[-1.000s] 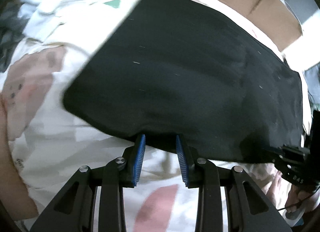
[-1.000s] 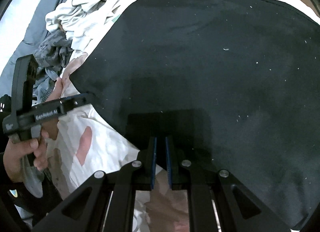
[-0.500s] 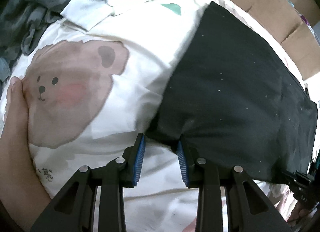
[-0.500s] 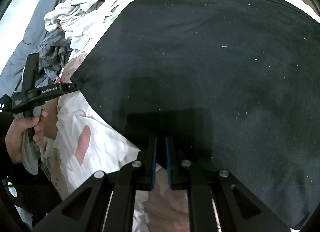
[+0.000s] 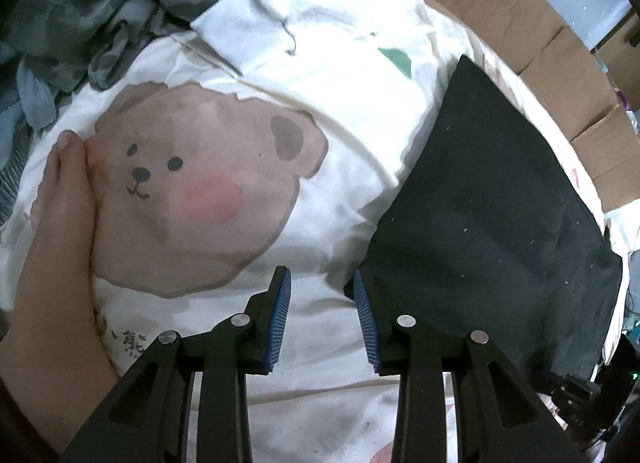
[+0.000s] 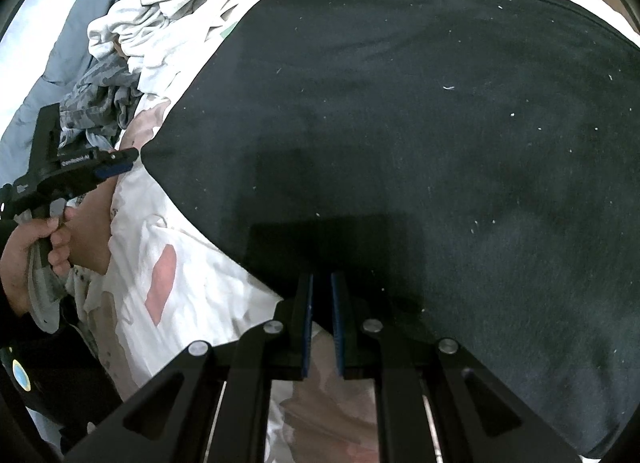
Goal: Fold clothes
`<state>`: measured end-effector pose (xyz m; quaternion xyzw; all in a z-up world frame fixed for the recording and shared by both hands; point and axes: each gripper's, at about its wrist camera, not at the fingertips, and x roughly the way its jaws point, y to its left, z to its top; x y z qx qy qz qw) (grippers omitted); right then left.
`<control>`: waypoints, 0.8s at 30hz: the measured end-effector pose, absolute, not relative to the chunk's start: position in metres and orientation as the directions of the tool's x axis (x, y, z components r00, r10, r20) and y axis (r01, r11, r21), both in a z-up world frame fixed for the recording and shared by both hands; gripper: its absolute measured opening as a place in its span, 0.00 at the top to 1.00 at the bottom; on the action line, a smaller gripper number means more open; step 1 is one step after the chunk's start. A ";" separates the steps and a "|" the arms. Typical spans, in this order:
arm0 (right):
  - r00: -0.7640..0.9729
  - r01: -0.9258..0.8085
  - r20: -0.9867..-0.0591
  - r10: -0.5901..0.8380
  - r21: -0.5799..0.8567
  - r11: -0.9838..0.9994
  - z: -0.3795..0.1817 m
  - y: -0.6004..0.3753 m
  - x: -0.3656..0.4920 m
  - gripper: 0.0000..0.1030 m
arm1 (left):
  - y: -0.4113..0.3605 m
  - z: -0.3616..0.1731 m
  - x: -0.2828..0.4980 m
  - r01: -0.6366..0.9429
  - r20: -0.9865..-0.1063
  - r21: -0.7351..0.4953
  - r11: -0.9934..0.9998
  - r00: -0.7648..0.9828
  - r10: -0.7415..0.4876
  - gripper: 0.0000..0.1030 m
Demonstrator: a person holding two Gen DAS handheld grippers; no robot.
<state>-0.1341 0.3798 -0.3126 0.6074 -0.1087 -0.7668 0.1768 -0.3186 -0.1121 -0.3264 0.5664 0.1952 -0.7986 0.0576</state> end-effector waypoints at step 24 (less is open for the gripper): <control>-0.199 0.138 -0.894 -0.400 0.379 -0.915 -0.313 0.377 -0.134 0.93 | -0.122 -0.346 -0.311 0.439 -0.857 -0.503 -0.745 -0.362 0.366 0.67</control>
